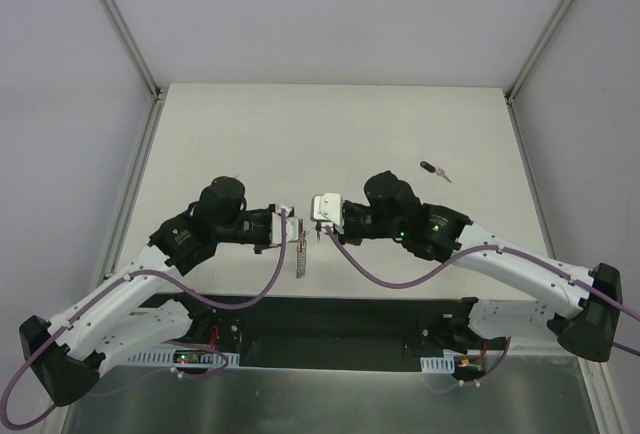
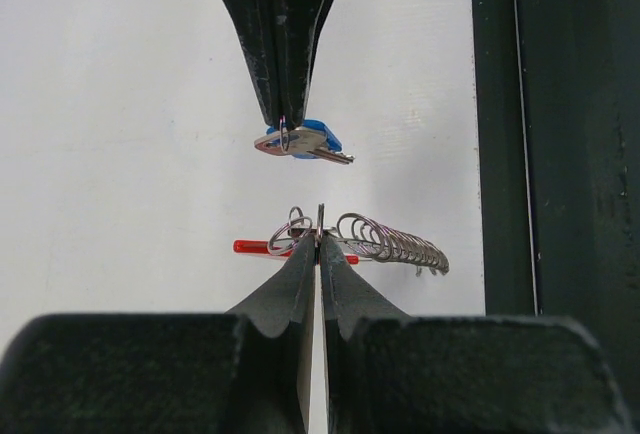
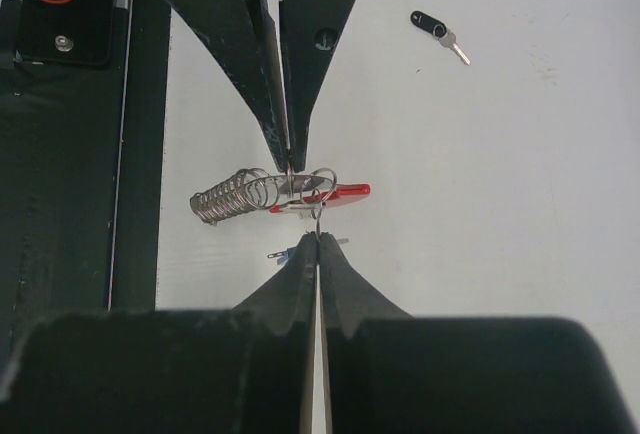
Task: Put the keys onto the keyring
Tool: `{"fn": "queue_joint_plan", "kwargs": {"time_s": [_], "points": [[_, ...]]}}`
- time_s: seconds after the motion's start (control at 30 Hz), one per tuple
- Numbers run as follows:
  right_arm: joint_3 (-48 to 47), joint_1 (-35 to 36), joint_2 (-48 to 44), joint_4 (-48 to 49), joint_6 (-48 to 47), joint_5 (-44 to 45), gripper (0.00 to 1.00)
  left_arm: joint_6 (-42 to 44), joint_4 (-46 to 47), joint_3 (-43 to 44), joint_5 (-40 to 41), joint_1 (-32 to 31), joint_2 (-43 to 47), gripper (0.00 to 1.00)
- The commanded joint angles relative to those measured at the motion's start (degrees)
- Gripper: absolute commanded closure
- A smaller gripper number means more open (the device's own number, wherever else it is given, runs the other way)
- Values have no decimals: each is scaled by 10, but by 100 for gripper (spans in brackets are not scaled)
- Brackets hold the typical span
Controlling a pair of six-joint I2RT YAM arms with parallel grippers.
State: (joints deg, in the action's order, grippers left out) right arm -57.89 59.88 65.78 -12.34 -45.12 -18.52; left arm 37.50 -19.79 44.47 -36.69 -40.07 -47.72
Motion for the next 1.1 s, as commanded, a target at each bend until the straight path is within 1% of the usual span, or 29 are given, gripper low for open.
{"fn": "queue_joint_plan", "kwargs": {"time_s": [0.0, 0.17, 0.33, 0.53, 0.67, 0.73, 0.77, 0.8, 0.9, 0.93, 1.07], "points": [[-25, 2, 8, -7, -19, -12, 99, 64, 12, -8, 49, -18, 18, 100], [-21, 2, 15, -5, -22, -9, 99, 92, 19, -22, 71, -32, 34, 100], [-22, 3, 24, 2, -21, -9, 99, 94, 46, -35, 70, -35, 41, 100], [-10, 2, 23, 13, -15, -6, 99, 65, 121, -70, 62, -36, 62, 100], [8, 2, 1, 17, -14, 5, 99, 19, 182, -103, 59, -30, 88, 100], [13, 2, -8, 15, -10, 2, 99, 3, 210, -109, 29, -19, 86, 100], [16, -1, -13, 16, -8, 0, 99, -19, 217, -108, 12, -2, 79, 100], [19, -1, -24, 16, -6, -3, 99, -29, 223, -107, -32, 7, 75, 100], [29, -3, -39, 16, -1, -15, 99, -69, 250, -101, -97, 39, 57, 100], [29, -3, -43, 10, 3, -16, 99, -79, 254, -100, -132, 46, 54, 100], [41, -4, -68, 11, 9, -21, 99, -88, 255, -91, -180, 58, 37, 100]]}}
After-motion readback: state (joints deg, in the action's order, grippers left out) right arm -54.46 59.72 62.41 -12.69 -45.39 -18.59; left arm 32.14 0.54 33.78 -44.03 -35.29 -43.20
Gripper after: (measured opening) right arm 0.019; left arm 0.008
